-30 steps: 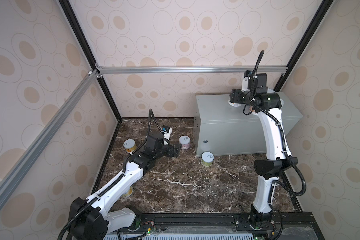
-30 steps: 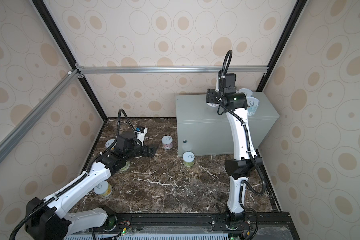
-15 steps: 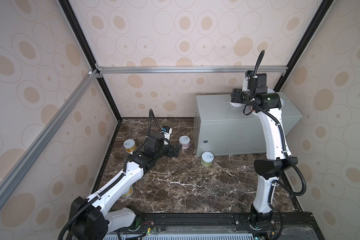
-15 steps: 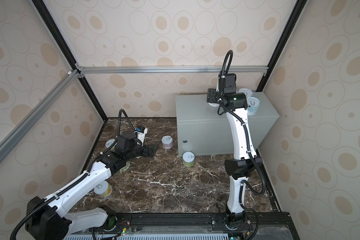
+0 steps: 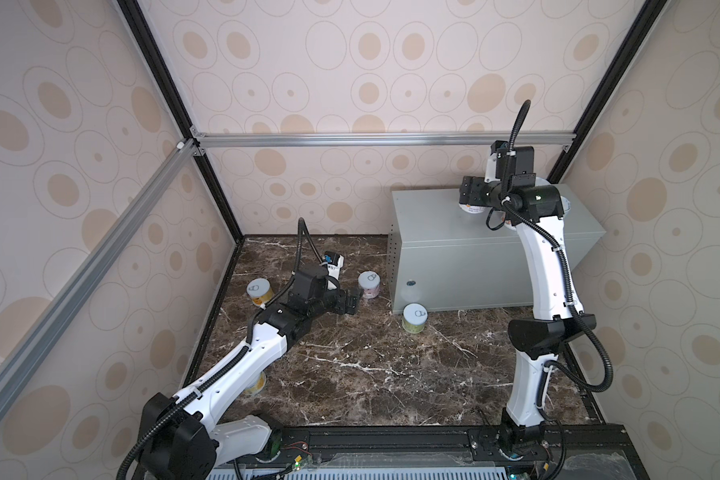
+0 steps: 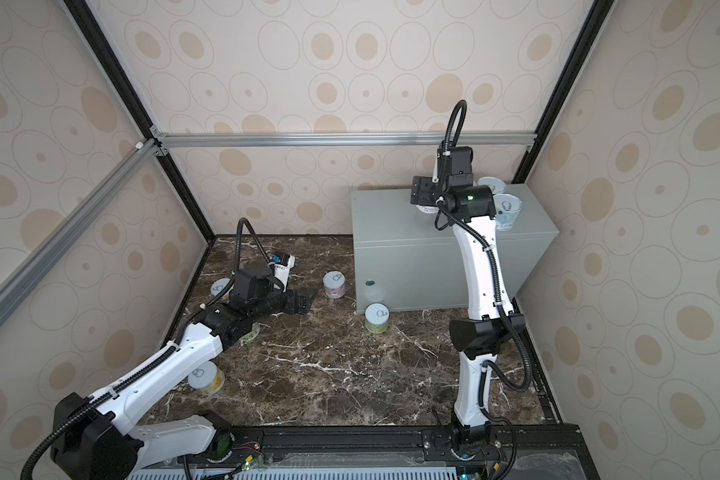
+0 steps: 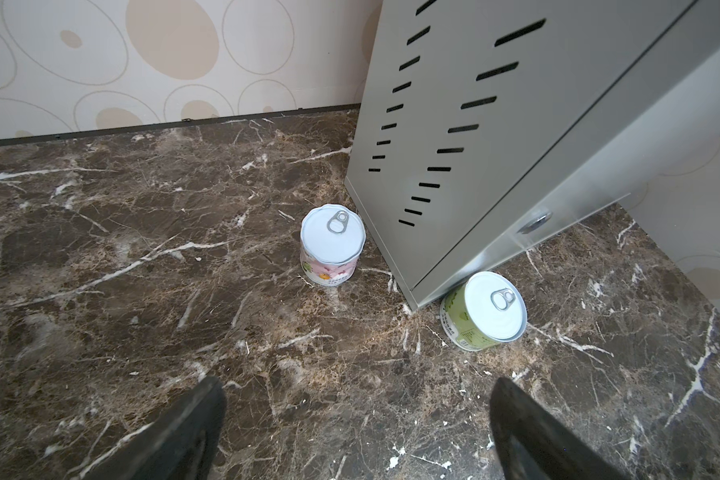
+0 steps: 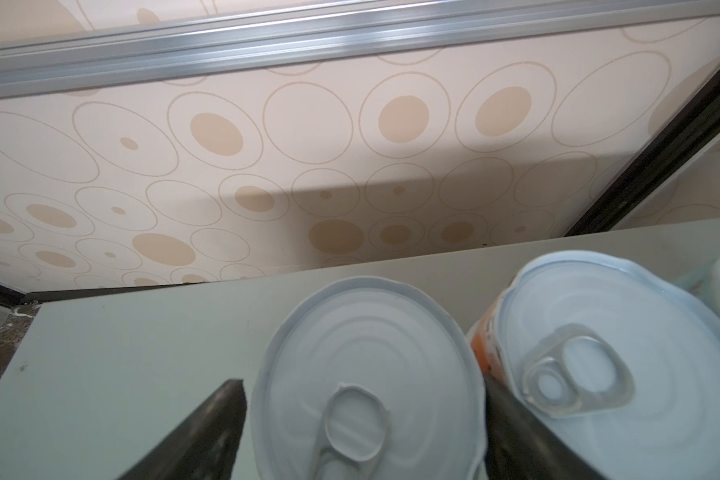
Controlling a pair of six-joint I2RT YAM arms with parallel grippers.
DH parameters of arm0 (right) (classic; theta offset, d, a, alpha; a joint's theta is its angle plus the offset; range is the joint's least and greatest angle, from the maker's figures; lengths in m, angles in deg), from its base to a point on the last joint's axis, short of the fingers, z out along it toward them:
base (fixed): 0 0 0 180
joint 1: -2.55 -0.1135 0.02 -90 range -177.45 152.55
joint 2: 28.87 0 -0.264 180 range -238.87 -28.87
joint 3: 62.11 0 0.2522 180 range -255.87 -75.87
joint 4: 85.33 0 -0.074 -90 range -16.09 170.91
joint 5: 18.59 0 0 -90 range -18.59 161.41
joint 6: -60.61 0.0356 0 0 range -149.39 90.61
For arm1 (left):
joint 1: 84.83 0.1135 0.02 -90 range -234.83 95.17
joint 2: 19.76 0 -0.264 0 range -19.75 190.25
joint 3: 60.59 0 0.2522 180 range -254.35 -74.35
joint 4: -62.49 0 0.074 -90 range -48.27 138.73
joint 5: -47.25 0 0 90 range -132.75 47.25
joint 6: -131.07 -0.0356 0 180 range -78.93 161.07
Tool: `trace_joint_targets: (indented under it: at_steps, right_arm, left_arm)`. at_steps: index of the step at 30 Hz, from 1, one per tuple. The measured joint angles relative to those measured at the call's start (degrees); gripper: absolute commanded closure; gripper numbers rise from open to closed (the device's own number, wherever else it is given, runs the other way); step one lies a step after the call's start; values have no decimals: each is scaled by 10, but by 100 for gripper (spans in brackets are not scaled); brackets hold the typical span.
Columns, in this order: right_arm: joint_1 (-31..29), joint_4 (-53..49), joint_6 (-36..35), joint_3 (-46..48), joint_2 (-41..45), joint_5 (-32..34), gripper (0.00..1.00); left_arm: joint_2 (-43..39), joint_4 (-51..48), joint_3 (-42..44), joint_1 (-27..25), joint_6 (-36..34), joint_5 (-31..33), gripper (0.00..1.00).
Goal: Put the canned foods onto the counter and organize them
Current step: 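Open the right gripper to release the pink can on the cabinet top, then draw the right gripper back down while the left lowers onto a floor can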
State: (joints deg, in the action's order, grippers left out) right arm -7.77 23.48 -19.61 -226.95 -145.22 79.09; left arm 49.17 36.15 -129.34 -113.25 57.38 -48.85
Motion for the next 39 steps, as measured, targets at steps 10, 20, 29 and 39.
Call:
trace_joint_targets:
  at_steps: [10, 20, 29, 39]
  right_arm:
    - [0, 1, 2, 5, 50, -7, 11]
    - [-11, 22, 2, 110, 159, -32, 9]
    - [-74, 79, 3, 330, 313, -34, 6]
    - [-150, 209, 26, 648, 491, -85, 2]
  left_arm:
    - [16, 1, 1, 5, 3, 5, 1]
    - [48, 7, 1, 23, 11, 13, 1]
    - [79, 20, -1, 23, 15, 9, 1]
    - [144, 61, -29, 23, 16, 0, 1]
